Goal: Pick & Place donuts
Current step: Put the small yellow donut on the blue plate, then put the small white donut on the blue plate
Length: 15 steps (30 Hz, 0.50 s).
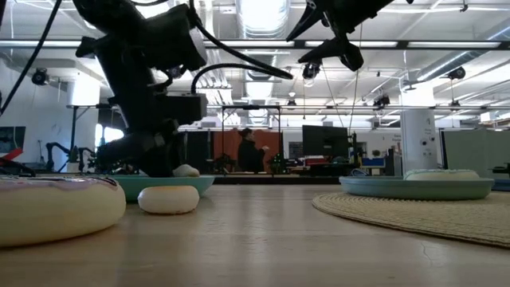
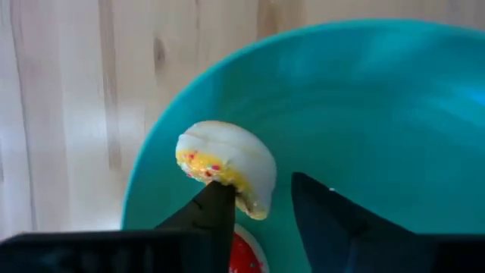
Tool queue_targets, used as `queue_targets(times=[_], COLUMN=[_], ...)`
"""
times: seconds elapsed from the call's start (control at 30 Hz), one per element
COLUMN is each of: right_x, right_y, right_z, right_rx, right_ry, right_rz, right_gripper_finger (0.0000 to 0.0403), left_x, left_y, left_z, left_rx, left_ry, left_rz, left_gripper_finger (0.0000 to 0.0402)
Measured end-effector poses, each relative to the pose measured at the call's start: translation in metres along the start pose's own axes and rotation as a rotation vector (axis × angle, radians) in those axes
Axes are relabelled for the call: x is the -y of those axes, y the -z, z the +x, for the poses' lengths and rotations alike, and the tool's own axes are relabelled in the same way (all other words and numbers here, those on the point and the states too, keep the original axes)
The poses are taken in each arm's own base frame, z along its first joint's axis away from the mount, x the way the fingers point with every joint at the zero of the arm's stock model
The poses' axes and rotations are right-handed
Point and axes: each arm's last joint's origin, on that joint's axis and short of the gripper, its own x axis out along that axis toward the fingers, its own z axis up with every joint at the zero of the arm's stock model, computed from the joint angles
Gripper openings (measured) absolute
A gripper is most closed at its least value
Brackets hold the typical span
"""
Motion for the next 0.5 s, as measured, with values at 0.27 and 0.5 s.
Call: queue_targets(times=[0.27, 0.5], right_x=[0.000, 0.000], right_y=[0.000, 0.002], right_z=[0.000, 0.000], right_rx=[-0.001, -0.015], right_ry=[-0.001, -0.007], right_rz=[-0.003, -0.009], right_gripper_finger=[0.0210, 0.0210], left_x=[-0.011, -0.019], left_y=[-0.008, -0.008], left_z=[-0.029, -0.053], left_rx=[0.079, 0.137], left_ry=[0.042, 0.122], left_rz=[-0.083, -0.182], left_gripper_finger=[0.0122, 0.0122])
